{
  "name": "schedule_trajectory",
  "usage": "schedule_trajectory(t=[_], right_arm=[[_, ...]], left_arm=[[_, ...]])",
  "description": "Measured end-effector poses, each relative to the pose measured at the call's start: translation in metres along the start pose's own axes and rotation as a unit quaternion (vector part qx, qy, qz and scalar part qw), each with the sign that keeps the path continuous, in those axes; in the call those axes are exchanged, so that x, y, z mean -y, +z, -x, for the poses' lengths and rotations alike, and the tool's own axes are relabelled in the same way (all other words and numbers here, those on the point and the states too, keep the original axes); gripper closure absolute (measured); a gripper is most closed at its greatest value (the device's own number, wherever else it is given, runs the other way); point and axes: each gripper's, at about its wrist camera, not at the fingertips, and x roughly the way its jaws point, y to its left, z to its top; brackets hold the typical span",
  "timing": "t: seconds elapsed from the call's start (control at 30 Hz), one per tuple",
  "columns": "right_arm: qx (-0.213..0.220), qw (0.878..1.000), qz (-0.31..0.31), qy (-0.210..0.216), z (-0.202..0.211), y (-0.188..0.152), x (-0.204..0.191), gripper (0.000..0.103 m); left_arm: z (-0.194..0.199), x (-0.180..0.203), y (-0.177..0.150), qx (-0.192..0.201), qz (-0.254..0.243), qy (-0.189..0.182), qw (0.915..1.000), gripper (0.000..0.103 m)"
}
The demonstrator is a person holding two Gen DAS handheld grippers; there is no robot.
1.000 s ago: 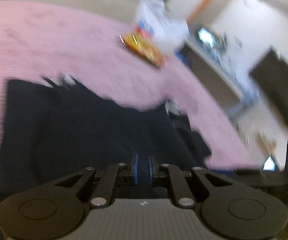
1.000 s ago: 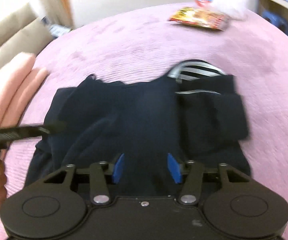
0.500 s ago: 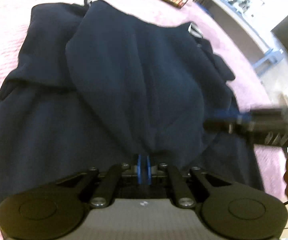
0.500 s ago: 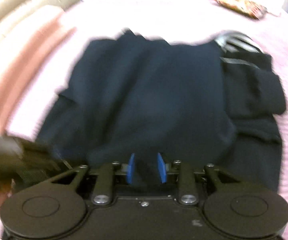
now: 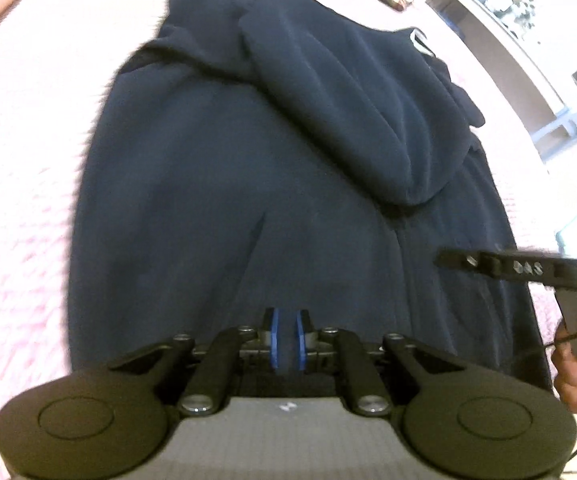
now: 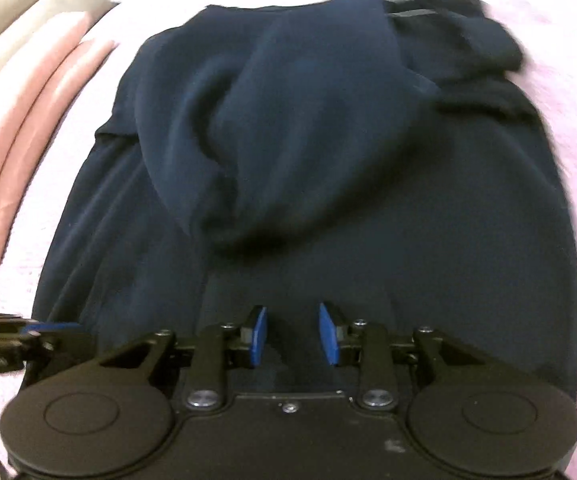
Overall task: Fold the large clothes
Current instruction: 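Smooth the folded hoodie with both grippers, moving along its length, then grasp the hood end of the hoodie with both grippers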
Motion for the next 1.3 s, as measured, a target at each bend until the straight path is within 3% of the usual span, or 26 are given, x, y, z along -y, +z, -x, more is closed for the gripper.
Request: schedule_trajectory(t=[0.03, 0.1, 0.17, 0.3, 0.33, 0.67, 0.83, 0.93, 1.07, 1.17, 1.23, 1.27, 1.3], right_arm=[[0.004, 1.000, -0.009, -0.008, 0.012, -0.011, 0.004, 0.063], [0.011, 0.999, -0.028, -0.024, 0.036, -0.032, 0.011, 0.044], [0.016, 0.998, -0.051, -0.038, 0.059, -0.052, 0.016, 0.034], [0.018, 0.994, -0.076, -0.074, 0.092, -0.076, 0.025, 0.028], [0.016, 0.993, -0.081, -0.083, 0.099, -0.083, 0.030, 0.028], [-0.024, 0.974, -0.192, -0.117, 0.113, -0.139, 0.077, 0.027], [-0.019, 0.968, -0.230, -0.100, 0.114, -0.151, 0.087, 0.027], [-0.024, 0.968, -0.235, -0.088, 0.108, -0.154, 0.087, 0.027], [-0.031, 0.969, -0.234, -0.071, 0.102, -0.158, 0.089, 0.027], [-0.039, 0.970, -0.231, -0.058, 0.096, -0.158, 0.086, 0.026], [-0.043, 0.972, -0.227, -0.052, 0.093, -0.157, 0.082, 0.025], [-0.045, 0.972, -0.223, -0.053, 0.092, -0.156, 0.080, 0.026], [-0.048, 0.973, -0.218, -0.053, 0.091, -0.155, 0.079, 0.036]], left_arm=[[0.006, -0.001, -0.005, 0.005, 0.005, 0.002, 1.0000, 0.092], [0.022, -0.005, -0.019, 0.007, 0.009, 0.014, 0.9998, 0.089], [0.034, -0.012, -0.030, 0.006, 0.012, 0.024, 0.9996, 0.080], [0.073, -0.042, -0.056, 0.006, 0.038, 0.034, 0.9987, 0.047], [0.077, -0.046, -0.059, 0.007, 0.047, 0.033, 0.9983, 0.045], [0.083, -0.082, -0.096, -0.034, 0.103, 0.007, 0.9941, 0.044], [0.081, -0.091, -0.106, -0.044, 0.121, -0.008, 0.9917, 0.037], [0.078, -0.098, -0.112, -0.049, 0.142, -0.019, 0.9885, 0.038], [0.087, -0.111, -0.126, -0.026, 0.188, -0.029, 0.9814, 0.038], [0.085, -0.118, -0.134, -0.044, 0.200, -0.049, 0.9777, 0.037], [0.076, -0.120, -0.140, -0.066, 0.210, -0.084, 0.9718, 0.037], [0.071, -0.121, -0.144, -0.075, 0.219, -0.097, 0.9680, 0.037], [0.068, -0.119, -0.147, -0.073, 0.225, -0.100, 0.9665, 0.038]])
